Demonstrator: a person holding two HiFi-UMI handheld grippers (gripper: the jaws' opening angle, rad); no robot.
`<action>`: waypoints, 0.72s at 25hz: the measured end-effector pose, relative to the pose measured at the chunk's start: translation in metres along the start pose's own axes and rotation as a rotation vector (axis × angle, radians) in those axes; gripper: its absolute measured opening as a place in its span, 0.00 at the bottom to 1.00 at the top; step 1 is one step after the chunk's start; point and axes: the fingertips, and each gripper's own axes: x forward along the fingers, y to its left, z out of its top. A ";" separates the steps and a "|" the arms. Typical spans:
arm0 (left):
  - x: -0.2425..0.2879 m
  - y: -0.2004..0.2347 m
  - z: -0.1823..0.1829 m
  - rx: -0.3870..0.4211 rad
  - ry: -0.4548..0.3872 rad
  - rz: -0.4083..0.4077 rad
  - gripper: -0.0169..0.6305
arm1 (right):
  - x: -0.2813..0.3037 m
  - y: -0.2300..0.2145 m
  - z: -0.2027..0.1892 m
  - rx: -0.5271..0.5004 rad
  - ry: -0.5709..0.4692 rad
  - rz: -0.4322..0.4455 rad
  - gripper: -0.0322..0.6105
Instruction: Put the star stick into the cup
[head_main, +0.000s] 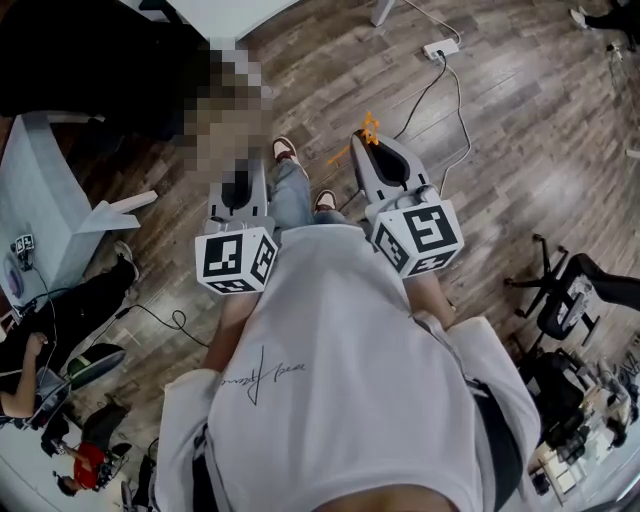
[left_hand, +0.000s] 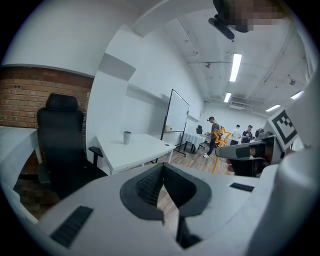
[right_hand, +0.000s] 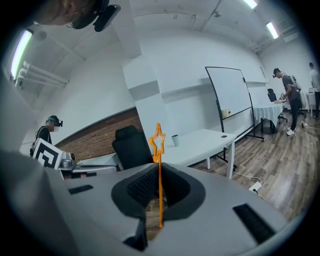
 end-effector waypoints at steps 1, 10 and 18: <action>0.005 0.003 0.003 -0.001 -0.003 -0.001 0.04 | 0.006 -0.001 0.004 -0.002 -0.001 0.000 0.07; 0.054 0.042 0.037 -0.011 -0.008 -0.006 0.04 | 0.068 -0.010 0.040 -0.020 -0.005 0.017 0.07; 0.092 0.081 0.068 -0.008 -0.009 -0.013 0.04 | 0.124 -0.012 0.069 -0.023 -0.013 0.027 0.07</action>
